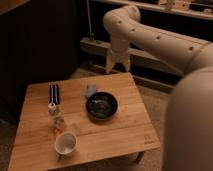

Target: Move the arm in a circular motion

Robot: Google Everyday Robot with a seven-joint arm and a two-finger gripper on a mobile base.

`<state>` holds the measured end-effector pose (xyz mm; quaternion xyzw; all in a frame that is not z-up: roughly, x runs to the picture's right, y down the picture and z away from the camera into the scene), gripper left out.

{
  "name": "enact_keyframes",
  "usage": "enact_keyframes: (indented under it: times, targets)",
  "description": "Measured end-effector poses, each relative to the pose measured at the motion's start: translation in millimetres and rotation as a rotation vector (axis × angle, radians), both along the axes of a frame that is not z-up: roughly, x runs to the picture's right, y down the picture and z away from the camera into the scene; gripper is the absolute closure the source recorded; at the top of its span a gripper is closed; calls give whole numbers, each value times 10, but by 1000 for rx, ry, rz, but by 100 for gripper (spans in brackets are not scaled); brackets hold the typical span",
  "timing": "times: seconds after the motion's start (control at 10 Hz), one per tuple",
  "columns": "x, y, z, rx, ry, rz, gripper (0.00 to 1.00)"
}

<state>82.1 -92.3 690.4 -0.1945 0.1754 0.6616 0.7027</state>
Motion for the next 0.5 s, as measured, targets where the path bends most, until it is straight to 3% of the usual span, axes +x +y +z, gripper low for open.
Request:
enact_keyframes:
  times: [0.2,0.5]
  targets:
    - [388,213,-181,-4,38,61,35]
    - [516,696,-528,-12,56,89,35]
